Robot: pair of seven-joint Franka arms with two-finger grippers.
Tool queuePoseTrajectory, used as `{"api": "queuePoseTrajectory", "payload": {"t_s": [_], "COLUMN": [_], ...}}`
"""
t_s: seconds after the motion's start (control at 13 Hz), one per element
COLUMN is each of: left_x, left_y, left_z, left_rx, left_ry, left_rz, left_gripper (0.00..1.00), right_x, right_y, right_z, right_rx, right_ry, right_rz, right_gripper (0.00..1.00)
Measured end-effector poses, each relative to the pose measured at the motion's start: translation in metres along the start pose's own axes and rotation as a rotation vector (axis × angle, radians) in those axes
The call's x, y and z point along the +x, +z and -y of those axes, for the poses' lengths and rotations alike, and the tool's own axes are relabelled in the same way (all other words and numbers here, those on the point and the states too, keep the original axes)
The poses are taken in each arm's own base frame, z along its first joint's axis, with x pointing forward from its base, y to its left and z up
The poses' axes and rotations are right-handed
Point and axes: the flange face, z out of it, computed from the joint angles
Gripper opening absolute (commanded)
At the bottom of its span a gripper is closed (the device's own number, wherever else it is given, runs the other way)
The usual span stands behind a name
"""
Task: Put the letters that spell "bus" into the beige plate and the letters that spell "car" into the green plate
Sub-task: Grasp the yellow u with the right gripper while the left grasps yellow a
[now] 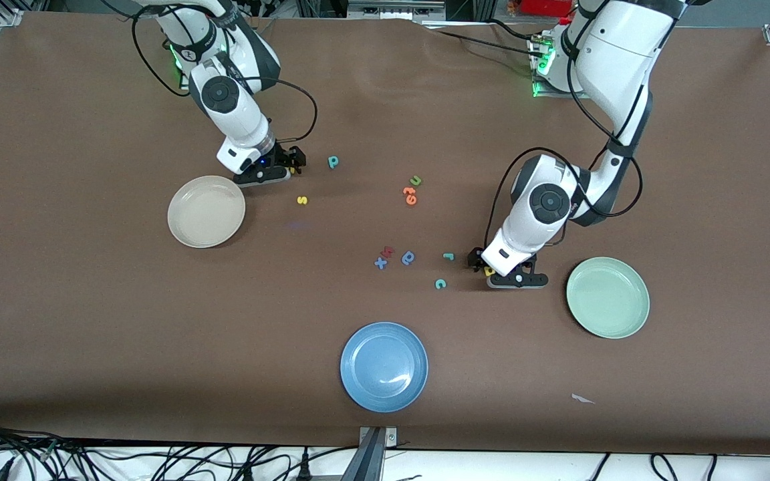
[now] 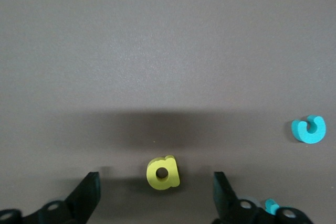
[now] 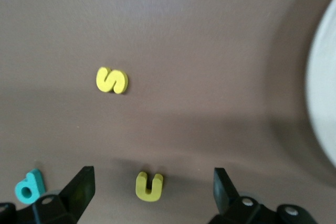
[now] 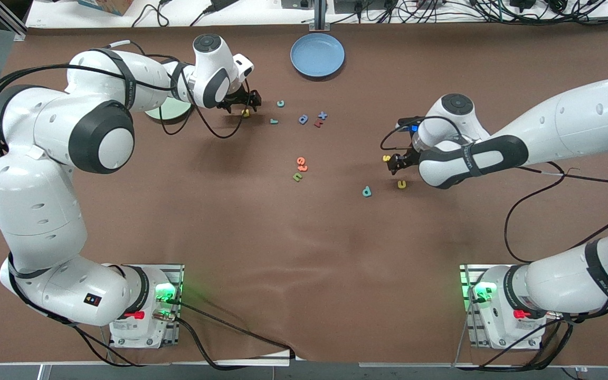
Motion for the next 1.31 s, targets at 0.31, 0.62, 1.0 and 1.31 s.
{"api": "queuePoseTrajectory", "payload": {"t_s": [0.31, 0.62, 1.0, 1.31], "left_x": [-0.005, -0.003, 0.0, 0.001], "left_y": [0.006, 0.01, 0.011, 0.011], "left_z": [-0.01, -0.016, -0.015, -0.014], "left_rx": [0.002, 0.011, 0.028, 0.031], "left_ry": [-0.013, -0.024, -0.016, -0.017], "left_rz": [0.007, 0.02, 0.033, 0.036], "left_gripper": [0.63, 0.55, 0.5, 0.42], "right_x": [-0.008, -0.022, -0.027, -0.028], "right_y": [0.018, 0.024, 0.027, 0.028], "right_z": [0.003, 0.02, 0.022, 0.021], "right_rx": [0.017, 0.014, -0.003, -0.012], "right_ry": [0.005, -0.02, -0.078, -0.099], "right_rz": [0.021, 0.035, 0.034, 0.033], "right_gripper": [1.0, 1.0, 0.99, 0.81]}}
